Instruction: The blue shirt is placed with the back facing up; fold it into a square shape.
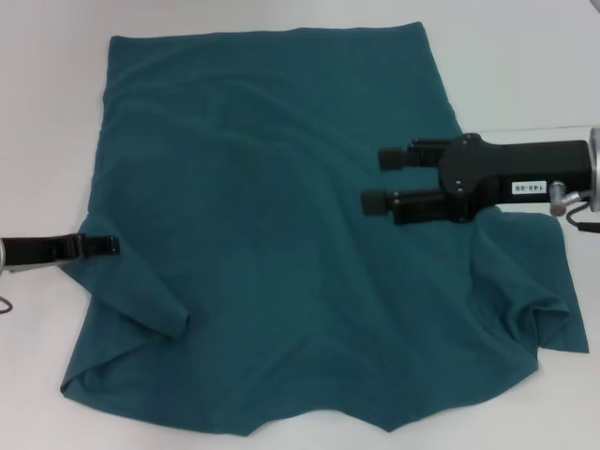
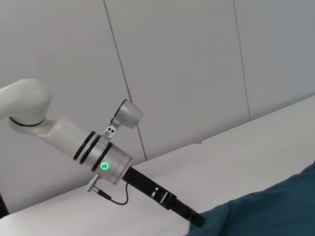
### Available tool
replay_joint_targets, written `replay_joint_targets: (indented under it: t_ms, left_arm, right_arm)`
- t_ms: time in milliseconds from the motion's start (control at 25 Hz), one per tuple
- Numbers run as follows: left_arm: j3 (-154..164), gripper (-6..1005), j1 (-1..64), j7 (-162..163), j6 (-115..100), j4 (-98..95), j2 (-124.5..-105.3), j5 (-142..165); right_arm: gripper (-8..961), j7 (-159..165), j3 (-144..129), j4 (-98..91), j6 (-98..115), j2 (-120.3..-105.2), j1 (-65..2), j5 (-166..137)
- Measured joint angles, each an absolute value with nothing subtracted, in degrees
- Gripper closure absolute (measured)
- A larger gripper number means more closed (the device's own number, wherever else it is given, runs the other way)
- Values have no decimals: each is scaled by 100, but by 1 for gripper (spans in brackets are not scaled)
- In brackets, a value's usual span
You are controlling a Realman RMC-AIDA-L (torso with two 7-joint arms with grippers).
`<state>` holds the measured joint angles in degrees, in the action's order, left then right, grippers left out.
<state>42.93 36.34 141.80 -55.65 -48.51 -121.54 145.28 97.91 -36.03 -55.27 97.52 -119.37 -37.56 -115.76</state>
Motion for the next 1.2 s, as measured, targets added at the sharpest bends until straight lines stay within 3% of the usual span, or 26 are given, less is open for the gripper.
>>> replay_joint_targets:
  t_ms: [1200]
  left_arm:
    - [4493,154,3899,13578,-4583,-4215,-12078,15002]
  right_arm:
    - [86,9826,-3759,-5518,9421,-11953,-3940,-11547]
